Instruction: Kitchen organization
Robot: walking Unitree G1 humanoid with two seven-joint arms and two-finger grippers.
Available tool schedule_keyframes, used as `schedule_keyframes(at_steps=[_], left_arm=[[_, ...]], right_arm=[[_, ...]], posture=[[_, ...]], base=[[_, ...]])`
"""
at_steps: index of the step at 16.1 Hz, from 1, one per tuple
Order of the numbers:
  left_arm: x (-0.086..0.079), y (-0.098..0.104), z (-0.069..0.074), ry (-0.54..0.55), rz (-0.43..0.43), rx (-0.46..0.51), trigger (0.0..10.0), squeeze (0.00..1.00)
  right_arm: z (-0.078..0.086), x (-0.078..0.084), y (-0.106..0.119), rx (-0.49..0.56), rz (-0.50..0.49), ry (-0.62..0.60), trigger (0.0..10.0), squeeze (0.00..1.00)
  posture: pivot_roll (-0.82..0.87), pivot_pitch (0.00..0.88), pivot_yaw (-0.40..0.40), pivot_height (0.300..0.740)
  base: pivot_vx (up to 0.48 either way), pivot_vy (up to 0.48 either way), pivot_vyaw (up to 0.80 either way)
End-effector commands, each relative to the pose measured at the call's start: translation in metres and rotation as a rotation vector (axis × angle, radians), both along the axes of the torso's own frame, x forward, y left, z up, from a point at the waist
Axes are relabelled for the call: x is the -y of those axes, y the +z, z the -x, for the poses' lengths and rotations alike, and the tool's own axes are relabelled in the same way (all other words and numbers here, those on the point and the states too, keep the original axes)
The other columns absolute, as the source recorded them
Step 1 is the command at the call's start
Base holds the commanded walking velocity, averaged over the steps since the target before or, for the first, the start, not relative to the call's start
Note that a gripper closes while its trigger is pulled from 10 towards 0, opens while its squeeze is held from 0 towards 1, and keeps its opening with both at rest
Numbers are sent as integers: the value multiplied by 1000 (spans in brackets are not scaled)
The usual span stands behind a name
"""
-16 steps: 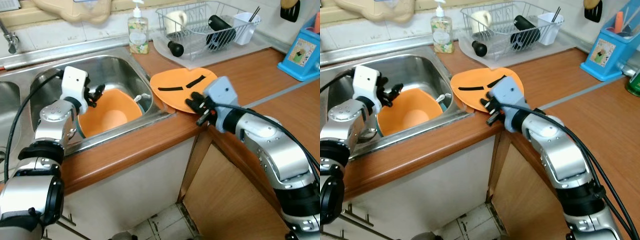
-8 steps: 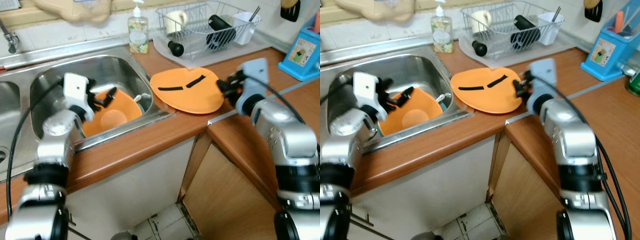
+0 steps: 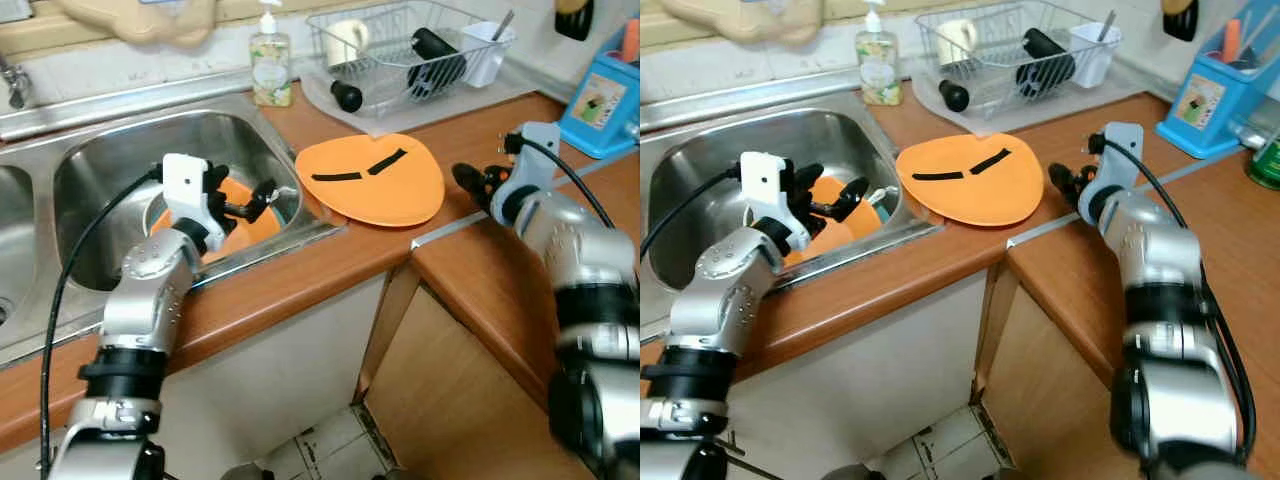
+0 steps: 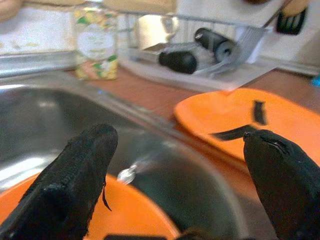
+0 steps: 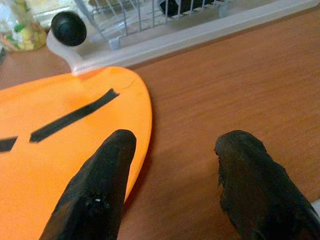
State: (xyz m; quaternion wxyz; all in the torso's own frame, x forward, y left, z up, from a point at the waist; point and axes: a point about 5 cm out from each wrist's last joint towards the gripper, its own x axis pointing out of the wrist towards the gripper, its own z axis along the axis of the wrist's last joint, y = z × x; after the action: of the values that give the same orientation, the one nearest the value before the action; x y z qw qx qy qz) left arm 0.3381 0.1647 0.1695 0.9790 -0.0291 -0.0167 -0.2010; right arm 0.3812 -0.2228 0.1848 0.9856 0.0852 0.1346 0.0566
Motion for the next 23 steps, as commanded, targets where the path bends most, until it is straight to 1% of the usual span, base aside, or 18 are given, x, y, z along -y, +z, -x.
schedule_keyframes(at_steps=[1, 3, 4, 5, 6, 7, 8, 9, 10, 11, 13, 15, 17, 19, 22, 23], left_arm=[[4, -1, 3, -9, -14, -8, 10000, 1000], [8, -4, 4, -15, -18, -22, 10000, 1000], [10, -4, 3, -14, -11, -32, 10000, 1000], [13, -5, 1, -14, 11, -53, 10000, 1000], [15, -5, 0, -12, 25, -66, 10000, 765], [19, -6, -5, -4, 52, -93, 10000, 337], [23, -9, -11, 2, 82, -133, 10000, 0], [24, -10, -14, 2, 107, -147, 10000, 0], [30, -10, -23, -3, 194, -183, 10000, 0], [31, -11, -27, -1, 228, -206, 10000, 0], [35, -13, -36, -21, 266, -257, 10000, 0], [34, -16, -43, -4, 332, -306, 10000, 0], [31, -22, -47, 22, 355, -352, 10000, 0], [27, -26, -48, 38, 356, -372, 10000, 0], [28, -31, -48, 16, 441, -410, 10000, 0], [30, -31, -47, -2, 491, -418, 10000, 0]], right_arm=[[-4, 0, 1, 16, -52, 12, 10000, 1000], [-7, -4, -3, -2, -96, 37, 10000, 1000], [-9, -8, -6, -13, -123, 59, 10000, 0], [-10, -13, -10, -33, -140, 102, 10000, 0], [-10, -16, -13, -42, -136, 123, 10000, 0], [-10, -23, -17, -57, -121, 177, 10000, 0], [-10, -29, -20, -60, -107, 227, 10000, 0], [-10, -32, -21, -58, -110, 246, 10000, 0], [-9, -39, -22, -46, -104, 293, 10000, 0], [-9, -41, -23, -46, -106, 313, 10000, 0], [-7, -46, -24, -34, -99, 370, 10000, 0], [-5, -51, -24, -18, -108, 427, 10000, 0], [-1, -55, -21, 1, -115, 479, 10000, 0], [1, -57, -20, 13, -120, 507, 10000, 0], [6, -61, -19, 26, -126, 539, 10000, 0], [6, -62, -18, 29, -127, 543, 10000, 0]], posture=[[-94, 0, 18, 740], [-97, 0, 24, 740], [-97, 0, 25, 740], [-96, 0, 25, 740], [-96, 0, 25, 740], [-92, 0, 23, 740], [-93, 0, 25, 740], [-95, 0, 27, 740], [-98, 0, 31, 740], [-101, 0, 36, 740], [-104, 0, 41, 740], [-107, 0, 44, 740], [-112, 0, 48, 740], [-112, 0, 48, 740], [-117, 0, 52, 740], [-117, 0, 52, 740]], base=[[0, 0, 0], [0, 0, 0], [0, 0, 0], [0, 0, 0], [0, 0, 0], [0, 0, 0], [0, 0, 0], [0, 0, 0], [0, 0, 0], [0, 0, 0], [0, 0, 0], [0, 0, 0], [0, 0, 0], [0, 0, 0], [0, 0, 0], [0, 0, 0]])
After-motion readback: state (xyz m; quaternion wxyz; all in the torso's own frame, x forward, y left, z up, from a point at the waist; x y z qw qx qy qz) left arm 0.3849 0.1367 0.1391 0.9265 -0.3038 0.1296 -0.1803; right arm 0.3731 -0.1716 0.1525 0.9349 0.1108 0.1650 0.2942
